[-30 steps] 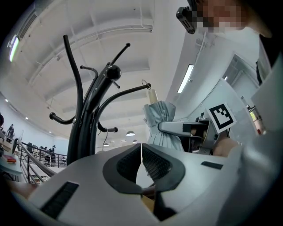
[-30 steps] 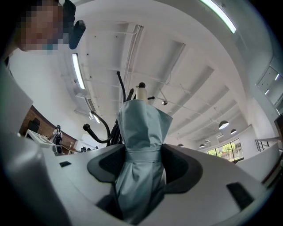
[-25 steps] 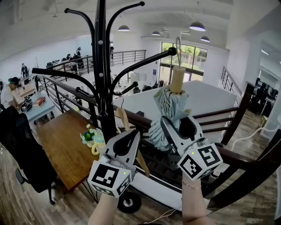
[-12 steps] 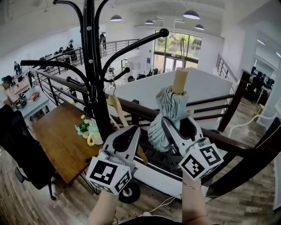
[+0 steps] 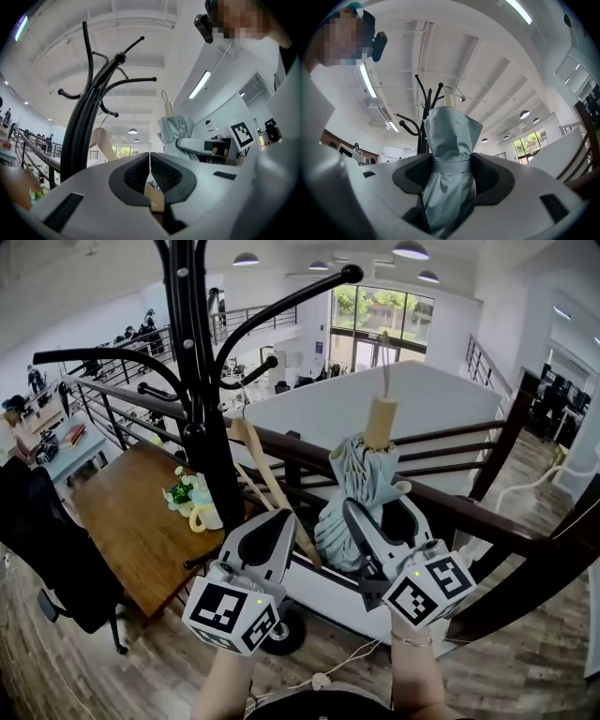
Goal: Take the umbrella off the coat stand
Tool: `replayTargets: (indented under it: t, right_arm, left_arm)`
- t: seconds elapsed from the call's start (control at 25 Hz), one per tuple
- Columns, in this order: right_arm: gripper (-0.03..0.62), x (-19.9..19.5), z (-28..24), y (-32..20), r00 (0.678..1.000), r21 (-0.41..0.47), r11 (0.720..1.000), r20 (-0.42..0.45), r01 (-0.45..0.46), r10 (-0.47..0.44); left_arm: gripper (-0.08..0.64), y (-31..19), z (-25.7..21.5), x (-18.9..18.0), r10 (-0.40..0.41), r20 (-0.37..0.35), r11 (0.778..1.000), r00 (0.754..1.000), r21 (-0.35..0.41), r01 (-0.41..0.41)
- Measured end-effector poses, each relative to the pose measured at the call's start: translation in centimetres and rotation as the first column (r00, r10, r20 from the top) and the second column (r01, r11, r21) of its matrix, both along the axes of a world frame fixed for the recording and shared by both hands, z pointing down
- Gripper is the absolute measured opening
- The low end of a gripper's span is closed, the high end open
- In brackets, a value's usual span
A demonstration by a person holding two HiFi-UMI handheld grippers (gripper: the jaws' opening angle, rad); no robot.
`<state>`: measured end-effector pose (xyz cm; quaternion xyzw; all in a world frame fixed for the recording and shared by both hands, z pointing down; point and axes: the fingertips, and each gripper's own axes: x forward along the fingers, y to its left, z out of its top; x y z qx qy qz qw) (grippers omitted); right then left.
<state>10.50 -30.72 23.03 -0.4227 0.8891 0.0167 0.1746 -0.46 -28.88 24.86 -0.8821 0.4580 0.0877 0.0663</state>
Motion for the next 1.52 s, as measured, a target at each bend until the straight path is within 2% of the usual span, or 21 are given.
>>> replayTargets:
  t: [0.72, 1.52]
  right_arm:
    - [0.268, -1.1, 3.7, 1.2, 0.999, -0.074, 0.997, -0.014, 0.035, -0.036]
    - [0.267, -2.2, 4.3, 0.7, 0.996, -0.081, 0.994, -0.041, 0.070, -0.073]
  left_arm:
    - [0.020, 1.0, 3.6, -1.8, -0.036, -0.040, 0.994, 0.999, -0.106, 0.032]
    - [0.018, 0.6, 3.9, -2.5, -0.051, -0.046, 0.993, 0.998, -0.113, 0.046]
